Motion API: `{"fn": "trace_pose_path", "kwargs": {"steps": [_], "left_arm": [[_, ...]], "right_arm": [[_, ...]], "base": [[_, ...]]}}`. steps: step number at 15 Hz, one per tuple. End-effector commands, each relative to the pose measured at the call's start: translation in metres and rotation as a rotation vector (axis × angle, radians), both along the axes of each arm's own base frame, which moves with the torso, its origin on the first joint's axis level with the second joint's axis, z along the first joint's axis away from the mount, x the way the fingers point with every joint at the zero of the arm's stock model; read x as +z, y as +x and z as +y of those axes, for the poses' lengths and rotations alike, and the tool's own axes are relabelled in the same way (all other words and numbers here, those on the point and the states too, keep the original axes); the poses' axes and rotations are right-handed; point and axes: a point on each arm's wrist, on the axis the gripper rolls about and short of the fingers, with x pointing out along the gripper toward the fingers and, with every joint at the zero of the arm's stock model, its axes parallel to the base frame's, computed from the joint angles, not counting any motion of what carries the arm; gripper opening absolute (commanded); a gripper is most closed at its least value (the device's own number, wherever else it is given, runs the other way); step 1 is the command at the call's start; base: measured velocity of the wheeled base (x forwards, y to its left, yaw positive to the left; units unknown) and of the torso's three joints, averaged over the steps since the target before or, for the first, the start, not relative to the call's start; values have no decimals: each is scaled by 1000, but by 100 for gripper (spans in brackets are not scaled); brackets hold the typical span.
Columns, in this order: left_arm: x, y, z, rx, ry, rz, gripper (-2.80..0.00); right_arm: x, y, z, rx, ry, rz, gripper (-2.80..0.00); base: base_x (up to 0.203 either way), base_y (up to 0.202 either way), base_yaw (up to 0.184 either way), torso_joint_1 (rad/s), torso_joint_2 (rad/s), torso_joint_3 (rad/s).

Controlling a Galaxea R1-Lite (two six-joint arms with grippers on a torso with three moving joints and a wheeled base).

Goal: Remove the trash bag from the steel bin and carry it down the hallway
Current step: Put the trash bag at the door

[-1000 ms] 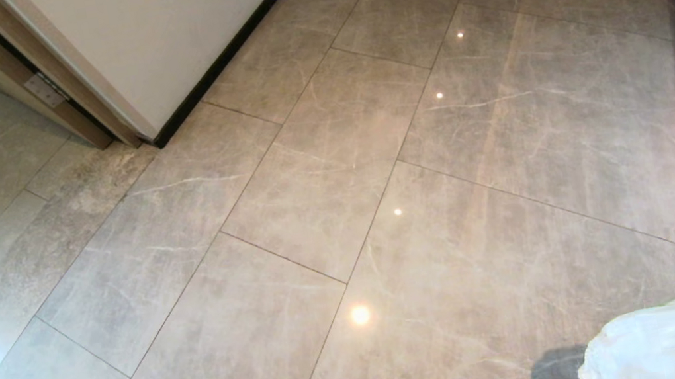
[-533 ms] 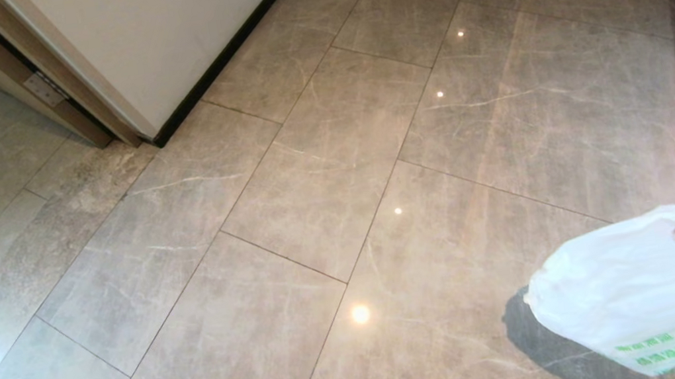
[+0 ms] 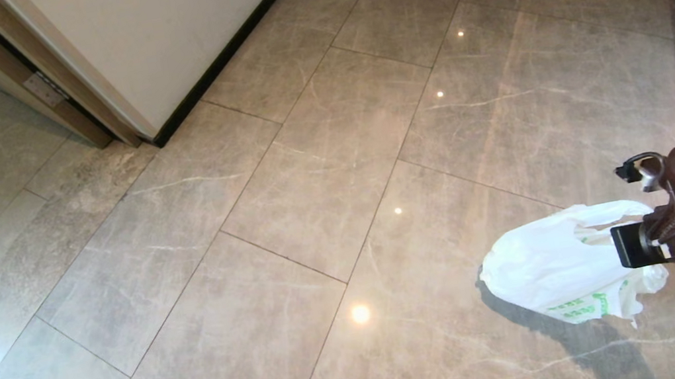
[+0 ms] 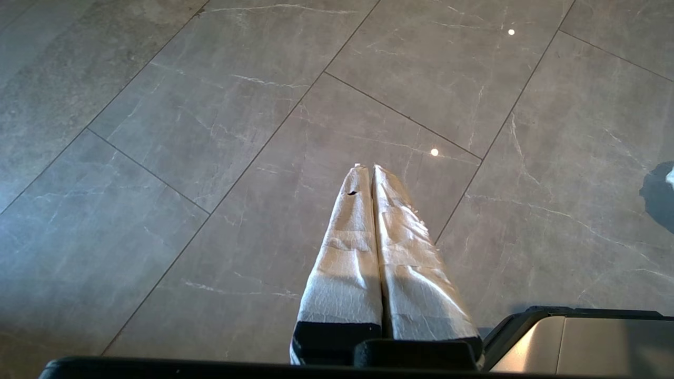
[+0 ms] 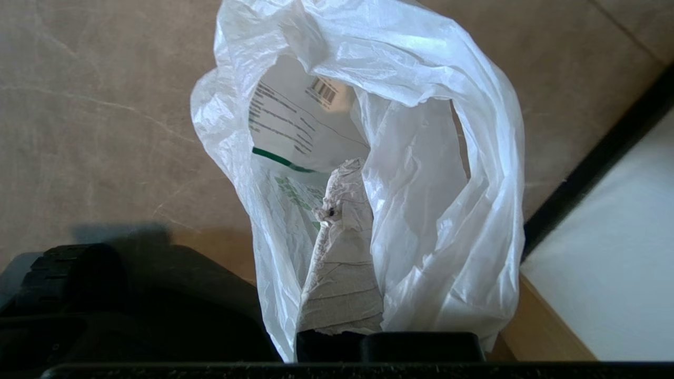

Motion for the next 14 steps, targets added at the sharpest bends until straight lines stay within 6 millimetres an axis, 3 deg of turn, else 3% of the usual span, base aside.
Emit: {"fn": "trace_pose_path", "kwargs": {"steps": [1,9,12,14], "left_arm": [[0,0,0,1,0,0,-280],[0,0,0,1,0,0,-280],[0,0,0,1,0,0,-280],[0,0,0,1,0,0,-280]], "right_arm": [[-37,15,10,38,23,80,-280],[-95,43,55,198,34,78,-280],[-103,46,58,204,38,92,-280],[-99,47,58,209,40,74,-280]], "base": [[0,0,0,0,0,0],[0,0,0,0,0,0],[0,0,0,0,0,0],[0,0,0,0,0,0]]}}
